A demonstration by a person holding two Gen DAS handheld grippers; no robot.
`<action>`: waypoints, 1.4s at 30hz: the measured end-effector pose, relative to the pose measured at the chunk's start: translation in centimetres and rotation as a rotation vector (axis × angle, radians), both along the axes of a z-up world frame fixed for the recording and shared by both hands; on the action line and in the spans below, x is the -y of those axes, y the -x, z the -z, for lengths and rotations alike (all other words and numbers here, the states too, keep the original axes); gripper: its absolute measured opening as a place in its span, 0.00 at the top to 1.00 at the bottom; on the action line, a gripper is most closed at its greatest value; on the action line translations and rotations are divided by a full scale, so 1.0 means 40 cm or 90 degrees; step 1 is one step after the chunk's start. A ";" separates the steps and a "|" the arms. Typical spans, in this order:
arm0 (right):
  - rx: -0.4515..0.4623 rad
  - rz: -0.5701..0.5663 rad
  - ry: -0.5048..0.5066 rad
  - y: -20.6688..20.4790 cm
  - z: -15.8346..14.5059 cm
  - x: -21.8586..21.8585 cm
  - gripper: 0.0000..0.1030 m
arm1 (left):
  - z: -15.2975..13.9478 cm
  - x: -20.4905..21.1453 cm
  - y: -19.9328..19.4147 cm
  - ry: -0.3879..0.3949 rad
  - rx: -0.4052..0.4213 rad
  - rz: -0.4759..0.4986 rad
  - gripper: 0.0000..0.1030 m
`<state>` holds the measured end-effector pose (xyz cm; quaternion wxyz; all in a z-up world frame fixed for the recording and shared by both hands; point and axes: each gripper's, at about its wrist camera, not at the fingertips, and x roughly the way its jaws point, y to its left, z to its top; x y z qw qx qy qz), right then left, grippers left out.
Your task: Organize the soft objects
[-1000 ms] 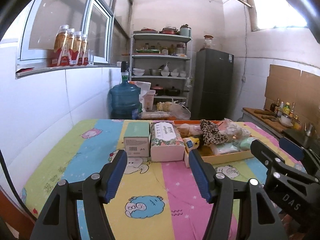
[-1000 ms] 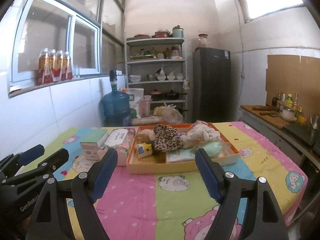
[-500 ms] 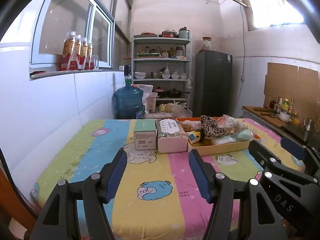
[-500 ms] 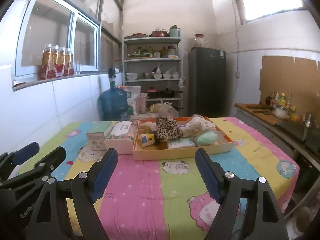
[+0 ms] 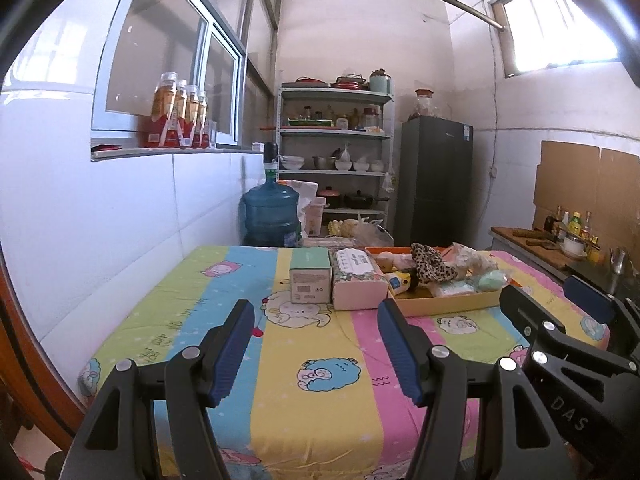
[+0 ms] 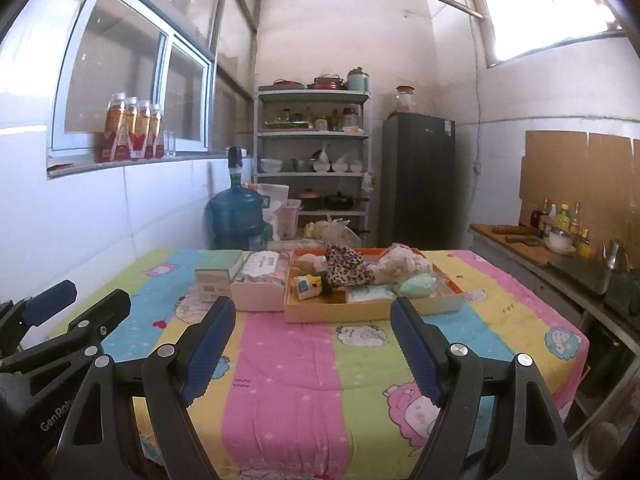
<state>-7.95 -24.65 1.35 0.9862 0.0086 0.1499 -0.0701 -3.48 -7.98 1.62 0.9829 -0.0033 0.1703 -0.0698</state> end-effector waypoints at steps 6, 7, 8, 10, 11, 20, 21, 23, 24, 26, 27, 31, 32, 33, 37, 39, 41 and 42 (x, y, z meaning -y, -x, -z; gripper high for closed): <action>0.003 -0.003 0.000 0.005 -0.005 -0.001 0.21 | -0.001 -0.001 0.004 0.000 0.000 -0.001 0.38; 0.003 -0.003 0.000 0.006 -0.005 -0.001 0.21 | -0.002 -0.002 0.006 0.001 -0.001 -0.001 0.38; 0.004 -0.004 0.000 0.006 -0.006 -0.001 0.21 | -0.002 -0.002 0.006 0.001 0.000 -0.001 0.38; 0.004 -0.003 0.000 0.006 -0.006 -0.001 0.21 | -0.002 -0.002 0.006 0.002 0.000 -0.002 0.38; 0.005 -0.004 0.001 0.006 -0.006 -0.001 0.21 | -0.002 -0.003 0.007 0.003 0.000 -0.002 0.38; 0.006 -0.007 0.003 0.011 -0.009 -0.006 0.21 | -0.001 -0.004 0.009 0.004 0.000 -0.002 0.38; 0.005 -0.007 0.003 0.011 -0.009 -0.006 0.21 | -0.001 -0.004 0.009 0.003 0.000 -0.004 0.38; 0.005 -0.007 0.003 0.010 -0.008 -0.006 0.21 | -0.001 -0.004 0.010 0.003 0.000 -0.004 0.38; 0.004 -0.008 0.004 0.010 -0.008 -0.007 0.21 | -0.001 -0.005 0.009 0.003 0.000 -0.004 0.38; 0.004 -0.009 0.003 0.010 -0.008 -0.008 0.21 | 0.000 -0.006 0.009 0.004 -0.001 -0.004 0.38; 0.003 -0.010 0.002 0.010 -0.008 -0.010 0.21 | 0.000 -0.007 0.008 0.004 -0.001 -0.004 0.38; 0.003 -0.011 0.002 0.010 -0.009 -0.013 0.21 | 0.000 -0.006 0.009 0.003 0.000 -0.004 0.38; 0.003 -0.011 0.002 0.010 -0.009 -0.013 0.21 | 0.000 -0.007 0.009 0.004 0.000 -0.003 0.38; 0.003 -0.011 0.002 0.010 -0.009 -0.013 0.21 | 0.000 -0.006 0.009 0.004 0.000 -0.003 0.38; 0.003 -0.011 0.003 0.010 -0.008 -0.013 0.21 | 0.001 -0.008 0.011 0.004 0.000 -0.003 0.38; 0.002 -0.012 0.002 0.010 -0.008 -0.014 0.21 | 0.000 -0.008 0.011 0.005 0.000 -0.003 0.38; 0.003 -0.012 0.003 0.010 -0.008 -0.014 0.21 | 0.000 -0.008 0.011 0.004 0.001 -0.005 0.38; 0.003 -0.012 0.002 0.009 -0.008 -0.015 0.21 | 0.001 -0.009 0.012 0.004 0.001 -0.004 0.38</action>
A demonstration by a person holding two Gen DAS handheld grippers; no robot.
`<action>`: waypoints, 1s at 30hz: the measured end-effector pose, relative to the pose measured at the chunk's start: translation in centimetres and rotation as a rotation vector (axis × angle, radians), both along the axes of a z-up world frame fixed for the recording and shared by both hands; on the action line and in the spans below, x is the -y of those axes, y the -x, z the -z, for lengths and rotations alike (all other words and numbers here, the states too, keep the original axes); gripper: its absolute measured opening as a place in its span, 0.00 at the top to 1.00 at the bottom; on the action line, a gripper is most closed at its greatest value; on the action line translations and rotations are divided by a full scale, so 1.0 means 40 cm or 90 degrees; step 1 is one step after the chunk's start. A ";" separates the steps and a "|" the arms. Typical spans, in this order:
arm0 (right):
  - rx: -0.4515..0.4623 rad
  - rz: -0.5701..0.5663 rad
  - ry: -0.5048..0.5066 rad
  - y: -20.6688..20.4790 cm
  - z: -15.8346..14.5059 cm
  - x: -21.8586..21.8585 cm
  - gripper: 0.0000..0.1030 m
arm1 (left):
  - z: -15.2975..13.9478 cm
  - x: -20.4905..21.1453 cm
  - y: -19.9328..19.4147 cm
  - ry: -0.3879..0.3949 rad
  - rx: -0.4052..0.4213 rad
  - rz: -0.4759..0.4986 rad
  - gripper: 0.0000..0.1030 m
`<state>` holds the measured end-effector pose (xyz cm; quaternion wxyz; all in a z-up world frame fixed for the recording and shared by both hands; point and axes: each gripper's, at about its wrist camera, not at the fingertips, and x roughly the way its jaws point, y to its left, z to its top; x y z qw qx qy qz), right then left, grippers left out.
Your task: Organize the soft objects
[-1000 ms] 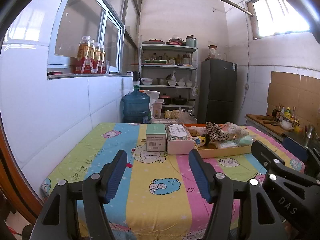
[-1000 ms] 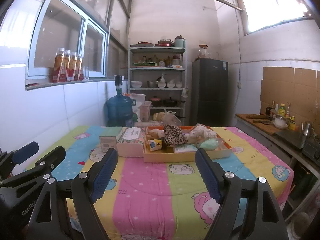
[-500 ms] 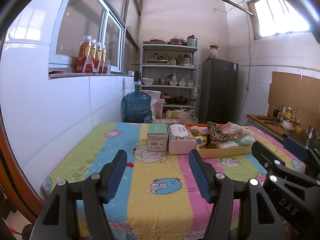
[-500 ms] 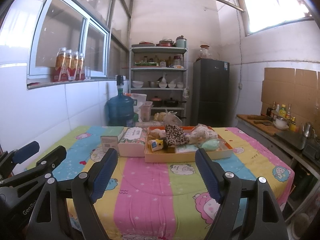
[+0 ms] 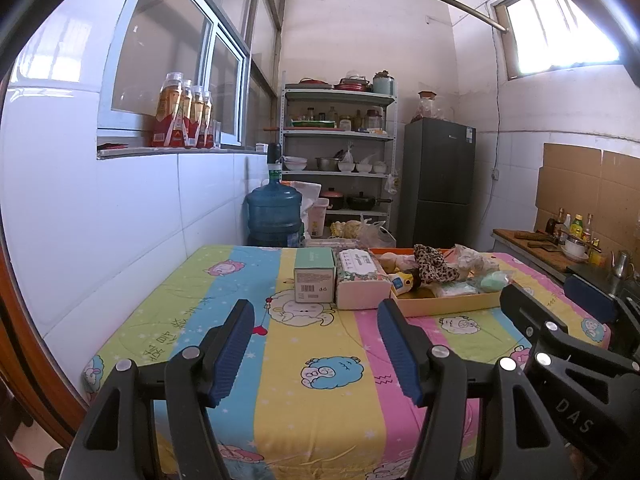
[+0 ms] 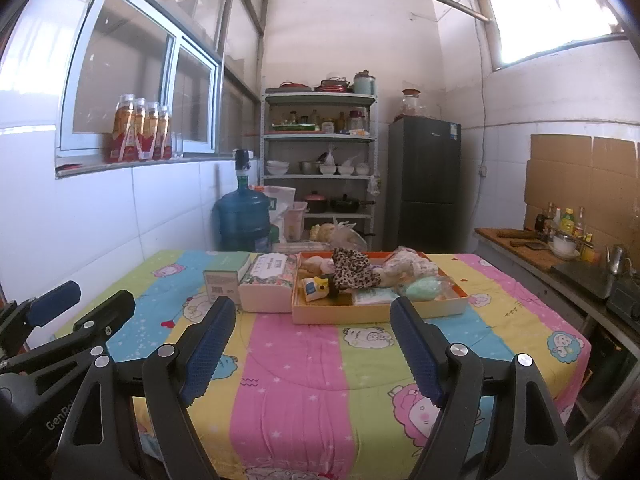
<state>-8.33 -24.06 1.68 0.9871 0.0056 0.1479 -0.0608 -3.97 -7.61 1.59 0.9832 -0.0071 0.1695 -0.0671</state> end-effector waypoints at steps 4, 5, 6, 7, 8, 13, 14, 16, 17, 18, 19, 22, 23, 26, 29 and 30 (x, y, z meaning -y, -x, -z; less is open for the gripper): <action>0.000 -0.001 0.000 -0.003 0.000 0.000 0.21 | 0.000 -0.001 0.000 -0.001 0.000 0.000 0.38; 0.000 -0.002 -0.001 -0.003 0.000 0.000 0.21 | 0.000 0.000 0.000 -0.001 0.001 0.000 0.38; 0.000 -0.002 -0.001 -0.004 0.000 -0.002 0.21 | 0.000 0.000 0.000 -0.001 0.001 -0.001 0.38; 0.000 -0.001 0.000 -0.003 0.000 -0.001 0.21 | 0.000 0.000 0.000 -0.001 0.001 0.000 0.38; 0.000 -0.001 0.000 -0.003 0.000 -0.001 0.21 | 0.000 -0.001 0.001 -0.001 0.001 0.000 0.38; -0.001 -0.002 -0.001 -0.003 0.001 0.000 0.21 | 0.000 0.001 0.001 -0.001 -0.002 0.000 0.38; -0.001 -0.002 -0.001 -0.004 0.000 -0.001 0.21 | 0.000 -0.002 0.002 -0.001 -0.001 0.000 0.38; 0.000 -0.001 0.000 -0.003 0.000 0.000 0.21 | -0.001 -0.001 0.000 -0.002 -0.001 0.000 0.38; 0.000 -0.002 0.000 -0.004 0.001 -0.001 0.21 | -0.002 -0.003 0.001 -0.001 0.000 0.000 0.38; 0.000 -0.002 -0.001 -0.003 0.001 0.000 0.21 | -0.002 -0.002 0.001 -0.001 0.000 0.000 0.38; 0.000 -0.001 -0.001 -0.003 0.001 -0.001 0.21 | -0.004 -0.003 0.001 -0.001 0.001 0.000 0.38; 0.000 -0.001 -0.001 -0.003 0.001 -0.001 0.21 | -0.008 -0.004 -0.001 -0.002 0.001 0.001 0.38; 0.000 -0.001 0.000 -0.004 0.001 -0.002 0.21 | -0.008 -0.004 -0.002 -0.002 0.001 0.001 0.38; 0.000 -0.001 -0.001 -0.003 0.001 0.000 0.21 | -0.008 -0.003 0.000 -0.002 0.002 0.000 0.38; 0.000 -0.002 -0.001 -0.003 0.001 0.000 0.21 | -0.008 -0.004 -0.001 -0.002 0.003 0.000 0.38; 0.000 -0.001 -0.001 -0.003 0.001 0.000 0.21 | -0.008 -0.003 -0.001 -0.002 0.002 0.000 0.38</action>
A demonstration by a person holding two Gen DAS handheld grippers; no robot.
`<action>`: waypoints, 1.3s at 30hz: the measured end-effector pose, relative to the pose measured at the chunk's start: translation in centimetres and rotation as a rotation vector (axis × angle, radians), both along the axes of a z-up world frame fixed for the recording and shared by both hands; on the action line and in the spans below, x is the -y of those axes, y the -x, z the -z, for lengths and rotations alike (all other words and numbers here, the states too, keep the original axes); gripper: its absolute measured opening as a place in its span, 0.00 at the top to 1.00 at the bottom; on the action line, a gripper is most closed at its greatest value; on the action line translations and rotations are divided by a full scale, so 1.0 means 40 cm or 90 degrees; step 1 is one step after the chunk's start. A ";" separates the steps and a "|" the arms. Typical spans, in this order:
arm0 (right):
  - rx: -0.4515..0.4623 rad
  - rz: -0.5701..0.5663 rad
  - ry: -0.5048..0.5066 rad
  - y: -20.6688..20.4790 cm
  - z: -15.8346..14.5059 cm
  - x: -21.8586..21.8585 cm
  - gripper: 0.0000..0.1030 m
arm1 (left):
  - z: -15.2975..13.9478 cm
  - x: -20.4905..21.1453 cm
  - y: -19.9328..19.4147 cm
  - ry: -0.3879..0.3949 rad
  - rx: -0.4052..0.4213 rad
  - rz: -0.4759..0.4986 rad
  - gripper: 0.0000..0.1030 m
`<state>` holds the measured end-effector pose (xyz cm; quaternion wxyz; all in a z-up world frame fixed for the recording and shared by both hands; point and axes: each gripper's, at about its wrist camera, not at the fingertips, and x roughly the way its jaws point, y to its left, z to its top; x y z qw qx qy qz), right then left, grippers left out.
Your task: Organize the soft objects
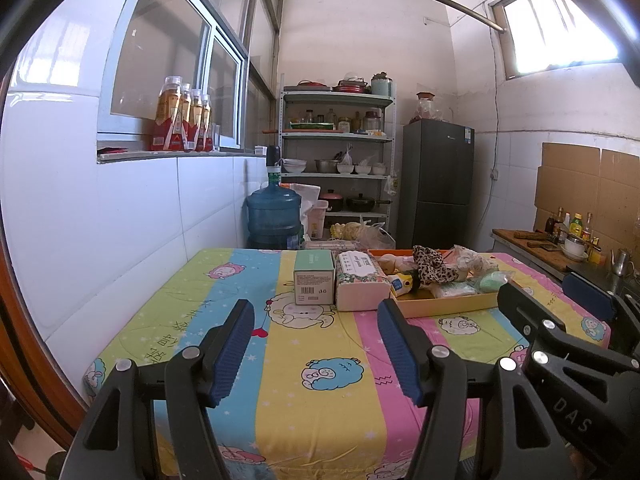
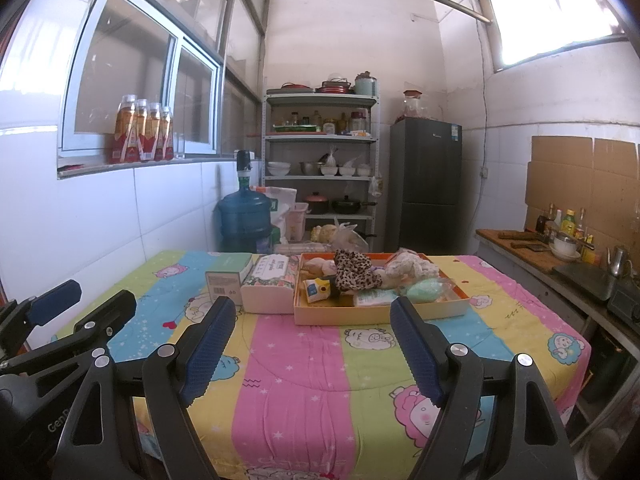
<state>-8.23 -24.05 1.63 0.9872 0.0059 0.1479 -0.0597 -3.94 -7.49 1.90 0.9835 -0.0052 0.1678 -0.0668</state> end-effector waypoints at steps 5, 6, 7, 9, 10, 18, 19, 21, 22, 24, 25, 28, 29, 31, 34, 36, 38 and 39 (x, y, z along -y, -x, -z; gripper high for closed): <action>0.000 0.000 0.000 -0.001 0.000 -0.001 0.21 | 0.001 0.000 0.001 0.000 0.000 0.000 0.38; 0.000 0.000 0.000 -0.001 0.000 -0.001 0.21 | 0.001 0.001 0.001 0.000 0.000 0.000 0.38; 0.000 0.000 0.000 0.000 0.000 -0.001 0.21 | 0.000 0.000 0.000 0.000 0.000 0.000 0.38; 0.000 0.000 0.000 0.000 0.000 0.000 0.21 | 0.001 0.001 0.001 0.000 0.000 0.000 0.38; 0.001 0.000 0.000 0.000 0.000 0.000 0.21 | 0.001 0.001 0.001 0.000 0.000 0.000 0.38; 0.001 0.000 0.000 0.001 0.001 -0.003 0.21 | 0.001 0.001 0.001 0.000 0.000 0.000 0.38; 0.000 -0.001 0.000 0.001 0.001 -0.001 0.21 | 0.002 0.000 0.001 0.000 0.000 0.000 0.38; 0.000 -0.001 0.000 0.000 0.002 -0.002 0.21 | 0.002 0.001 0.001 -0.001 0.000 0.000 0.38; -0.001 -0.001 0.000 0.001 0.002 -0.002 0.21 | 0.002 0.001 0.001 -0.001 0.000 0.000 0.38; 0.000 -0.001 -0.001 0.002 0.001 -0.002 0.21 | 0.002 0.001 0.001 -0.001 0.000 0.000 0.38; 0.000 0.000 0.000 0.002 0.001 -0.002 0.21 | 0.002 0.000 0.001 -0.001 0.000 0.000 0.38; 0.000 0.000 -0.001 0.002 0.002 -0.002 0.21 | 0.003 0.002 0.002 -0.002 0.000 0.000 0.38; 0.000 -0.001 -0.001 0.001 0.002 -0.003 0.21 | 0.003 0.001 0.001 -0.003 0.000 -0.002 0.38; 0.000 -0.001 0.000 0.002 0.002 -0.002 0.21 | 0.002 -0.002 0.001 -0.004 -0.001 -0.004 0.38; -0.001 -0.002 0.000 0.000 0.002 -0.006 0.21 | 0.002 -0.009 -0.001 -0.007 -0.002 -0.010 0.38; 0.000 -0.002 -0.001 0.001 0.001 -0.005 0.21 | 0.003 -0.014 -0.002 -0.006 -0.002 -0.011 0.38; 0.000 -0.002 -0.001 0.001 0.002 -0.005 0.21 | 0.003 -0.017 -0.002 -0.005 -0.001 -0.011 0.38; 0.000 -0.002 -0.001 0.001 0.002 -0.005 0.21 | 0.003 -0.020 -0.003 -0.005 0.000 -0.010 0.38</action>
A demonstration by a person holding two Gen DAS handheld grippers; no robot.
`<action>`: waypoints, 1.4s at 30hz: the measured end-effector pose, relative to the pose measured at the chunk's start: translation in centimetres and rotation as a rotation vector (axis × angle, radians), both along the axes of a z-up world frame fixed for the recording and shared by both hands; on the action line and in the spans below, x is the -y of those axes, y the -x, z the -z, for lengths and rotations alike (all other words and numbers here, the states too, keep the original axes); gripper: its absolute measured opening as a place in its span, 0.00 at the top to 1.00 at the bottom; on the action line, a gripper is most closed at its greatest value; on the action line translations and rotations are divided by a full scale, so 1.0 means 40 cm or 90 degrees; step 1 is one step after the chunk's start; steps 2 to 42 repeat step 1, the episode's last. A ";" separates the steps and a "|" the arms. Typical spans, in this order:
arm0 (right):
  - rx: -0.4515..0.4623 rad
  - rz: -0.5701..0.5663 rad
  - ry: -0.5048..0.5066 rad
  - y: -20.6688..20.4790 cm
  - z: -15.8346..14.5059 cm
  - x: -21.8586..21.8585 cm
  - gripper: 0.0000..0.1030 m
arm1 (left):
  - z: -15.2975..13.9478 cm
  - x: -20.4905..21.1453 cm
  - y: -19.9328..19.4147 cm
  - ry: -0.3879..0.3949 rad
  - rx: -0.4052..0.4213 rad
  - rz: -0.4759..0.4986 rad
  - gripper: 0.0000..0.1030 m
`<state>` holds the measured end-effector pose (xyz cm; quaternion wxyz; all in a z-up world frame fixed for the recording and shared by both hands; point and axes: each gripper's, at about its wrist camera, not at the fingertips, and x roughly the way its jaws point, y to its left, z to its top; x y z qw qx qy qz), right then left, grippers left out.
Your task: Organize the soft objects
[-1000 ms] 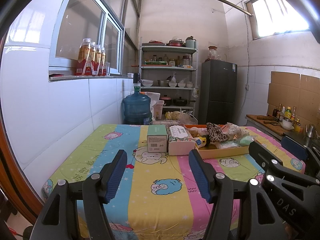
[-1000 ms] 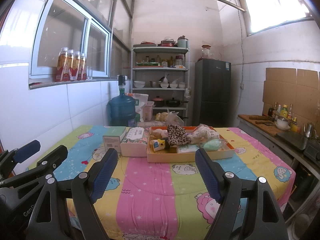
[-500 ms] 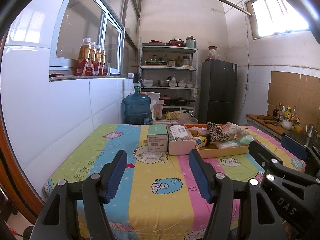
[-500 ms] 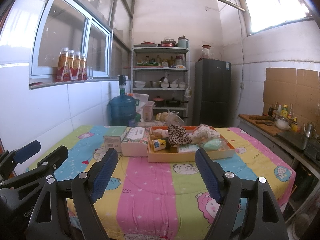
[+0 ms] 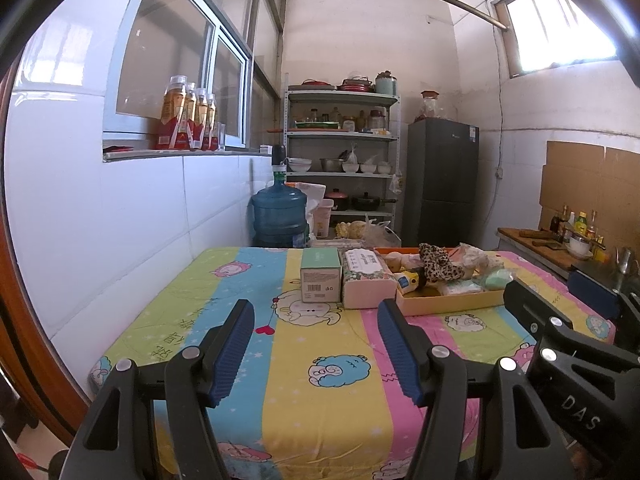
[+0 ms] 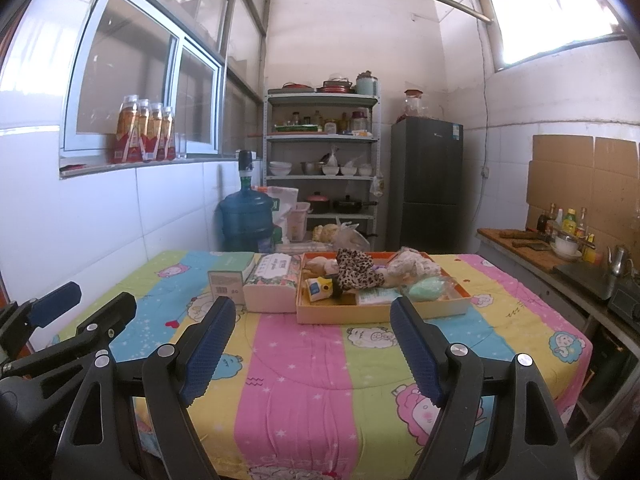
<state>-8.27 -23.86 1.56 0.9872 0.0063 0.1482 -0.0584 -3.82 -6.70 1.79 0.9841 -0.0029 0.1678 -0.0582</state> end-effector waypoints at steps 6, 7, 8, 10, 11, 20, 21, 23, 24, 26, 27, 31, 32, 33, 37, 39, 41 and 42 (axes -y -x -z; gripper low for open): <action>0.000 0.000 0.000 0.000 0.000 0.000 0.21 | 0.001 0.002 0.001 0.000 0.000 0.001 0.38; 0.000 0.000 0.000 0.000 0.000 0.000 0.21 | 0.001 0.002 0.001 0.000 0.000 0.001 0.38; 0.000 0.000 0.000 0.000 0.000 0.000 0.21 | 0.001 0.002 0.001 0.000 0.000 0.001 0.38; 0.000 0.000 0.000 0.000 0.000 0.000 0.21 | 0.001 0.002 0.001 0.000 0.000 0.001 0.38; 0.000 0.000 0.000 0.000 0.000 0.000 0.21 | 0.001 0.002 0.001 0.000 0.000 0.001 0.38; 0.000 0.000 0.000 0.000 0.000 0.000 0.21 | 0.001 0.002 0.001 0.000 0.000 0.001 0.38; 0.000 0.000 0.000 0.000 0.000 0.000 0.21 | 0.001 0.002 0.001 0.000 0.000 0.001 0.38; 0.000 0.000 0.000 0.000 0.000 0.000 0.21 | 0.001 0.002 0.001 0.000 0.000 0.001 0.38; 0.000 0.000 0.000 0.000 0.000 0.000 0.21 | 0.001 0.002 0.001 0.000 0.000 0.001 0.38; 0.000 0.000 0.000 0.000 0.000 0.000 0.21 | 0.001 0.002 0.001 0.000 0.000 0.001 0.38; 0.000 0.000 0.000 0.000 0.000 0.000 0.21 | 0.001 0.002 0.001 0.000 0.000 0.001 0.38; 0.000 0.000 0.000 0.000 0.000 0.000 0.21 | 0.001 0.002 0.001 0.000 0.000 0.001 0.38; 0.000 0.000 0.000 0.000 0.000 0.000 0.21 | 0.001 0.002 0.001 0.000 0.000 0.001 0.38; 0.000 0.000 0.000 0.000 0.000 0.000 0.21 | 0.001 0.002 0.001 0.000 0.000 0.001 0.38; 0.000 0.000 0.000 0.000 0.000 0.000 0.21 | 0.001 0.002 0.001 0.000 0.000 0.001 0.38; 0.000 0.000 0.000 0.000 0.000 0.000 0.21 | 0.001 0.002 0.001 0.000 0.000 0.001 0.38; 0.000 0.000 0.000 0.000 0.000 0.000 0.21 | 0.001 0.002 0.001 0.000 0.000 0.001 0.38; 0.000 0.000 0.000 0.000 0.000 0.000 0.21 | 0.001 0.002 0.001 0.000 0.000 0.001 0.38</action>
